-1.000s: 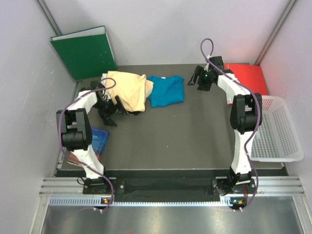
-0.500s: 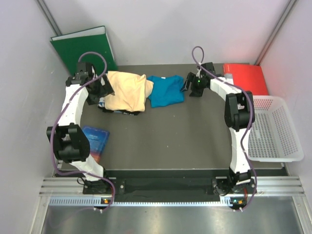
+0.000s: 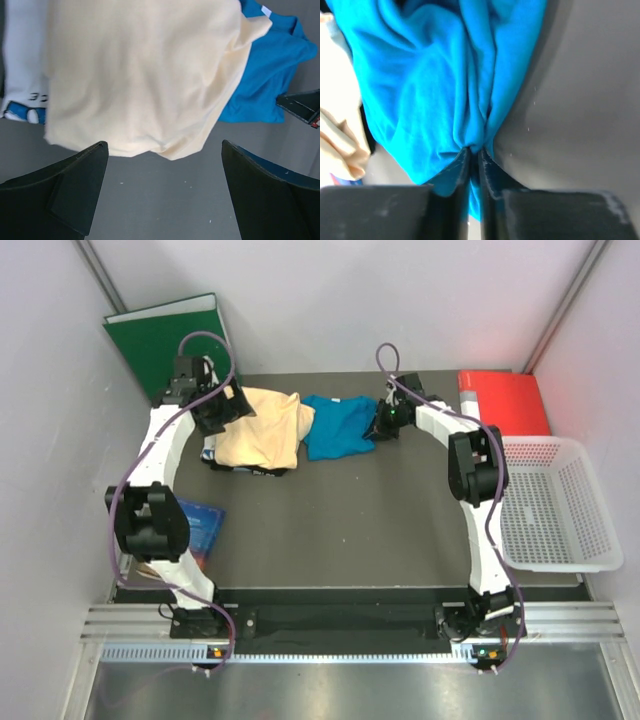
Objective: Fold and stack the t-shirts
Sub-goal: Neatly place the folded tshirt to the corner
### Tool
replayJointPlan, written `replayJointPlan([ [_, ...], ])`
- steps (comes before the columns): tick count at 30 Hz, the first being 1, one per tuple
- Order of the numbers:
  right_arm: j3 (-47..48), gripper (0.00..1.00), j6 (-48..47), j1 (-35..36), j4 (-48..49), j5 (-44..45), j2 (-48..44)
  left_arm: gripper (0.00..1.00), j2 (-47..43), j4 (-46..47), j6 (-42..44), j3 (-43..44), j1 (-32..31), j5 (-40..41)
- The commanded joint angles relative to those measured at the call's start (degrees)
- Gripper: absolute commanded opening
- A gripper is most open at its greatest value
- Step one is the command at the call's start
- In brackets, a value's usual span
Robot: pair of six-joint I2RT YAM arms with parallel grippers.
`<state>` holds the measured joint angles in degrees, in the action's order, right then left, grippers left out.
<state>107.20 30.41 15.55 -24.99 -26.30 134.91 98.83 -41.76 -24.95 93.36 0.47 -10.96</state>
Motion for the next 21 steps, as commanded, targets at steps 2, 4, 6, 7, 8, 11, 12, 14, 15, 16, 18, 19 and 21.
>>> replayJointPlan([
  [2,0.57,0.0,-1.05,0.8,-6.37,1.07,-1.75,0.99,3.91,2.38,-0.1,4.02,-4.76,-5.72],
  [4,-1.54,0.0,-2.72,0.8,-8.74,2.83,-4.99,0.99,6.72,1.77,0.51,5.68,-6.35,-7.83],
  [6,-5.32,0.0,-3.95,0.71,-10.68,4.41,-7.46,0.99,9.87,0.89,1.74,8.14,-9.25,-10.03],
  [7,-6.64,0.0,-5.18,0.71,-11.04,5.64,-9.91,0.99,10.94,0.11,2.18,8.93,-11.26,-10.83],
  [8,-9.09,0.0,-5.89,0.53,-11.48,6.17,-11.06,0.99,13.21,-0.34,2.71,9.73,-12.24,-11.36],
  [11,-13.23,0.0,-7.47,-0.08,-13.06,8.2,-14.67,0.99,17.17,-0.61,2.45,12.45,-15.49,-13.99],
  [12,-14.2,0.0,-8.17,-0.26,-13.06,8.81,-16.07,0.99,18.15,-0.61,2.36,13.07,-16.72,-15.74],
  [14,-16.23,0.0,-8.53,-0.52,-12.89,9.6,-16.78,0.99,21.3,-0.6,2.19,14.91,-17.78,-16.98],
  [15,-16.58,0.0,-8.79,-0.87,-12.8,10.13,-17.13,0.99,22.28,-0.78,2.36,15.62,-18.57,-17.34],
  [16,-17.1,0.0,-8.79,-0.87,-12.89,10.31,-17.23,0.99,23.16,-1.13,2.88,16.32,-18.92,-17.34],
  [18,-17.28,0.0,-8.79,-1.05,-12.71,11.01,-17.4,0.99,25.53,-1.39,3.06,17.38,-19.1,-17.52],
  [19,-17.46,0.0,-8.62,-1.14,-12.71,11.36,-17.32,0.99,27.02,-1.74,3.33,18.25,-19.1,-17.17],
  [21,-17.55,0.0,-8.53,-1.22,-12.1,11.28,-17.49,0.99,28.61,-2.62,3.68,19.13,-19.1,-15.59],
])
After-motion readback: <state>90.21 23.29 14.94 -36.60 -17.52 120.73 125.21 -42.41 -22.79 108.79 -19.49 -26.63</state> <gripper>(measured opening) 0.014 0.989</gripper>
